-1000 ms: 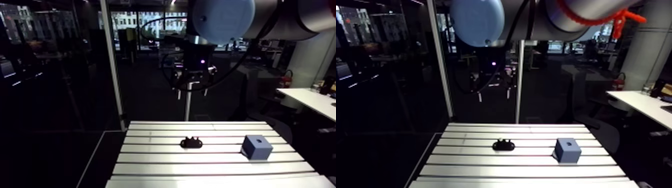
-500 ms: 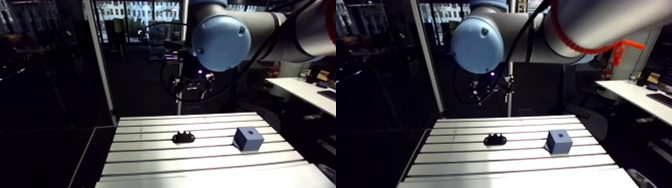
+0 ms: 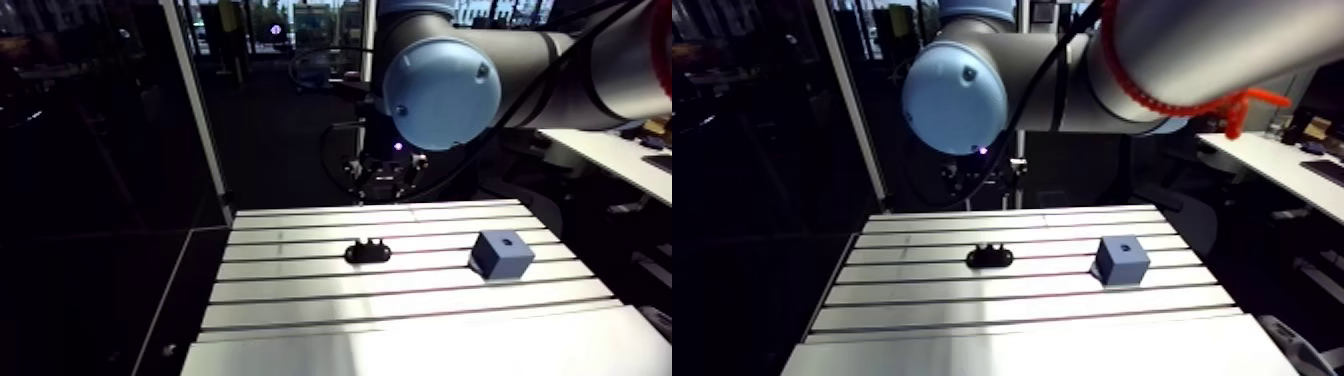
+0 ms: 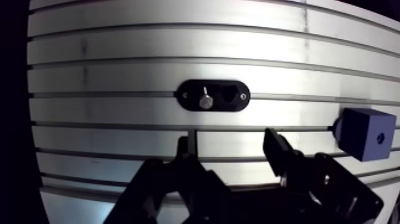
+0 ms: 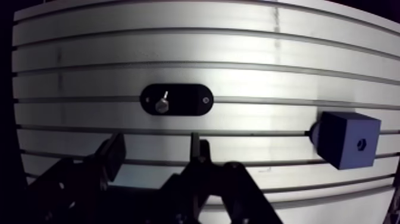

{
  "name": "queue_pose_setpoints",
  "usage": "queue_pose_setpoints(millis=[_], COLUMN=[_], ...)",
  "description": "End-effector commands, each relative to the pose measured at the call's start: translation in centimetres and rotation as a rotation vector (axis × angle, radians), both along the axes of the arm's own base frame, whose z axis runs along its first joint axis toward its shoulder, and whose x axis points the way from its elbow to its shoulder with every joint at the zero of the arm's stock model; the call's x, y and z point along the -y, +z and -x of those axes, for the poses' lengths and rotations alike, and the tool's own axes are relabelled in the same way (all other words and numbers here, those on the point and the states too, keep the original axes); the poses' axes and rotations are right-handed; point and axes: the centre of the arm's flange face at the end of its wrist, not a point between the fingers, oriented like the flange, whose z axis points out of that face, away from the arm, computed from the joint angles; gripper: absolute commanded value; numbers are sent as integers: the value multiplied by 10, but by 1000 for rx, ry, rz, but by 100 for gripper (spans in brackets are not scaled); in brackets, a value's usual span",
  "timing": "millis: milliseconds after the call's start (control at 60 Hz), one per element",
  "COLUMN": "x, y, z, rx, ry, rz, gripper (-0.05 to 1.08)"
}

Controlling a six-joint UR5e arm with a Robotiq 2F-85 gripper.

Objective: Pick up the M10 bolt and insert it into the hex recess until seated.

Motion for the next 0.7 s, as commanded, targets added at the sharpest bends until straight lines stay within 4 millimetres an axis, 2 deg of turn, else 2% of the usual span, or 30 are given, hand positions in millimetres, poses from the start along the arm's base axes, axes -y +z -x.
queue_pose_setpoints(millis=[17,267,700], x=[1,3,12], y=[-13,-36,-52], z=[6,13,12], rx=[3,18,-3], ry=[1,-13,4], rz=[3,6,3], gripper=[38,42,45])
